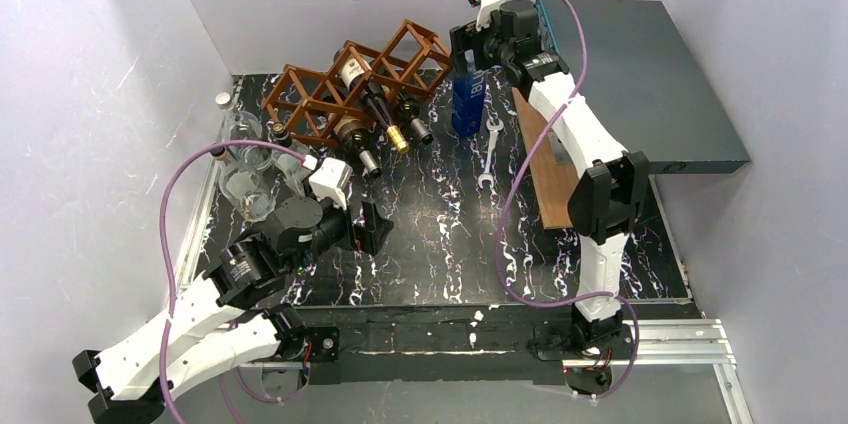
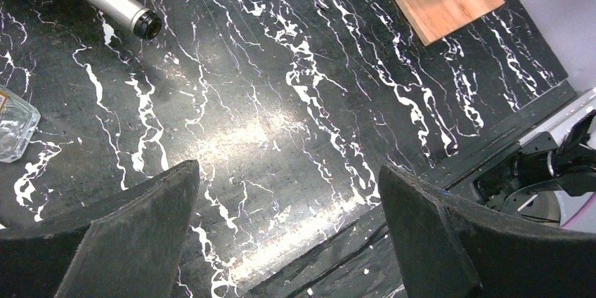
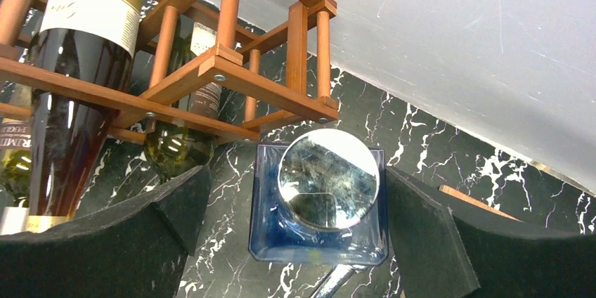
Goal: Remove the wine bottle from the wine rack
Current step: Place the wine bottle at the center of the board, then pick up the wine bottle from the wine rack.
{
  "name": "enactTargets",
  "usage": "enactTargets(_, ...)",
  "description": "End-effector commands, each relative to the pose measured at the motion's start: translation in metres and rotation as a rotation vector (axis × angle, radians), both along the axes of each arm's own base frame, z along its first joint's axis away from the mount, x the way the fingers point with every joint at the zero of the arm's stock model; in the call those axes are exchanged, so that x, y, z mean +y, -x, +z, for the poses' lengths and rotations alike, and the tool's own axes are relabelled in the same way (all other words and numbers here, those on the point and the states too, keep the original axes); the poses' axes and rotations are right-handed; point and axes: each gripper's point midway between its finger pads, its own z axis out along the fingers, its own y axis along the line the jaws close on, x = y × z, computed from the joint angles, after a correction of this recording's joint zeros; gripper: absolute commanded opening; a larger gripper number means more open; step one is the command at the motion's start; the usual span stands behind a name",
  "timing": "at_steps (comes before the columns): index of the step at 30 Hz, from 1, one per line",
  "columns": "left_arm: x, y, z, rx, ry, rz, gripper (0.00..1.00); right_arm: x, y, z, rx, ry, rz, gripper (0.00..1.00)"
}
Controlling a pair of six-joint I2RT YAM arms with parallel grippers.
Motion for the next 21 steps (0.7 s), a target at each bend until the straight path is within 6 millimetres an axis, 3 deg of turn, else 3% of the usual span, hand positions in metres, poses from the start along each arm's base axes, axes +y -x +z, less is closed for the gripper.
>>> enactTargets(1,-0.001,0.003,0.025,-0.016,0.053,-0.011,0.98,-0.006,0.034,0.113,-0.199,-0.074,0.051,0.98)
enactTargets(4,-0.003,0.003,0.031,-0.014,0.051,-0.019,0.98,-0.01,0.058,0.125,-0.208,-0.045,0.105,0.98)
enactTargets(10,-0.007,-0.002,0.041,-0.013,0.017,-0.022,0.98,-0.011,0.125,0.142,-0.219,-0.005,0.292,0.98)
enactTargets(15,-0.011,-0.01,0.052,-0.029,0.007,-0.012,0.98,-0.01,0.179,0.13,-0.181,0.012,0.454,0.98)
enactTargets(21,-0.017,-0.018,0.058,-0.04,0.023,0.003,0.98,-0.012,0.232,0.09,-0.094,0.023,0.609,0.98)
